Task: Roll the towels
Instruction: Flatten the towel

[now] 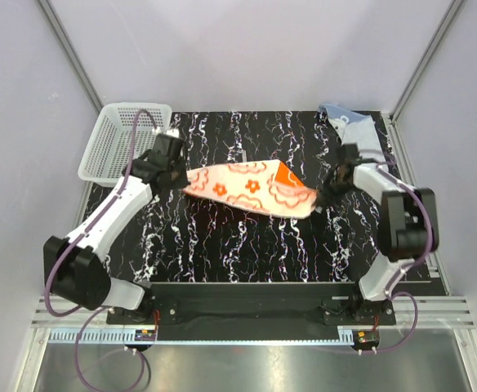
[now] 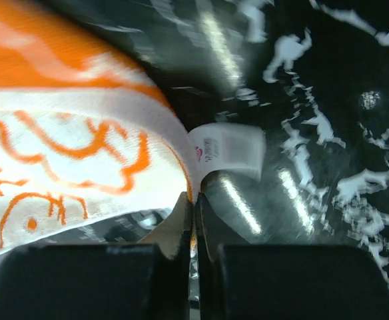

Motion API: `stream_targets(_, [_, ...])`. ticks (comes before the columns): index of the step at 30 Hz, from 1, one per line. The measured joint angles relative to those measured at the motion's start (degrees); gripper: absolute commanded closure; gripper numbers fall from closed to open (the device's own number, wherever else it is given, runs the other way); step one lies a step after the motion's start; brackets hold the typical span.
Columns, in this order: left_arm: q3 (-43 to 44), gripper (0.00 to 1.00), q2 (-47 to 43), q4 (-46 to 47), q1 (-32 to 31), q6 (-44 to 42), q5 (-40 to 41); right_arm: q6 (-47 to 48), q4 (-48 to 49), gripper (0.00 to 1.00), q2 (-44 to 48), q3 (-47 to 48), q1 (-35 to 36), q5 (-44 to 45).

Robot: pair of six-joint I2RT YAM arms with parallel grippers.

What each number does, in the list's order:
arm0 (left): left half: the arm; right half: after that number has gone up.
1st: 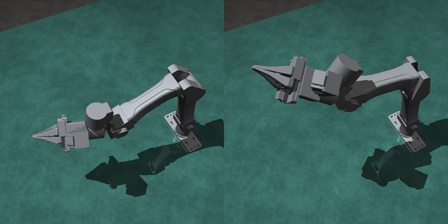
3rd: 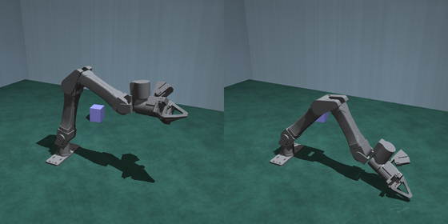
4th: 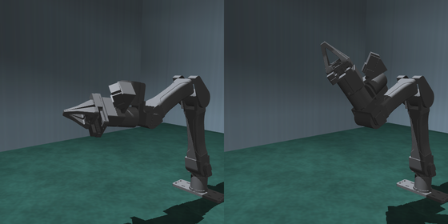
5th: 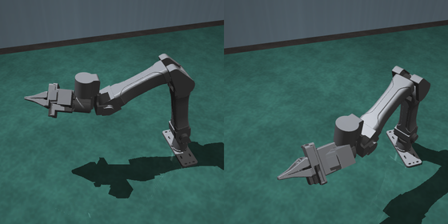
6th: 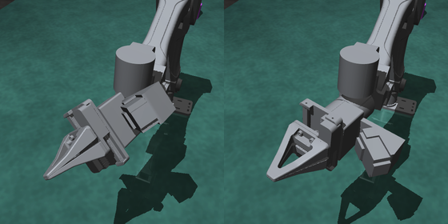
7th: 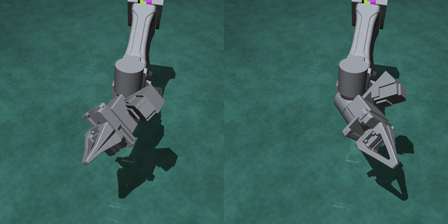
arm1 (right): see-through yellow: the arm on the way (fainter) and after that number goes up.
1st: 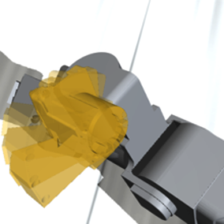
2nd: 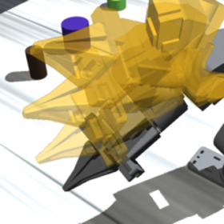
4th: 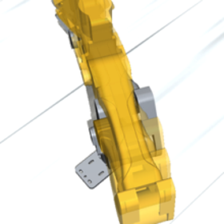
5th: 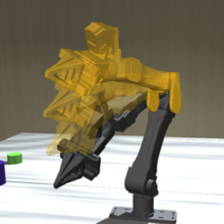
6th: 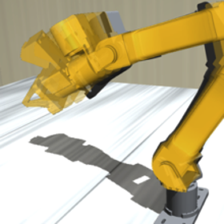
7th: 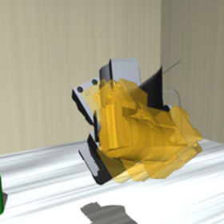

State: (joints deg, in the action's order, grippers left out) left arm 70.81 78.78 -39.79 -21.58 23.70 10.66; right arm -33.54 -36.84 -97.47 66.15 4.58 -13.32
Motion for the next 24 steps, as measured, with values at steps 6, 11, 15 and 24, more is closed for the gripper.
stream_targets(6, [-9.9,1.00,5.4,-0.2,1.6,4.8,-1.8,-3.0,2.8,0.53,-7.6,-4.3,-0.4,-6.5])
stream_targets(11, [-12.6,0.75,5.7,-1.4,1.6,6.7,-2.1,-3.2,4.6,0.43,-6.5,-4.5,-0.4,-6.6])
stream_targets(15, [-14.1,0.64,4.4,-1.4,1.6,7.8,-2.1,-2.1,2.7,0.42,-3.1,-5.3,0.0,-1.5])
stream_targets(24, [-18.5,0.59,0.4,-1.4,1.6,8.8,-1.5,2.5,-6.6,0.41,-0.4,10.4,15.8,15.3])
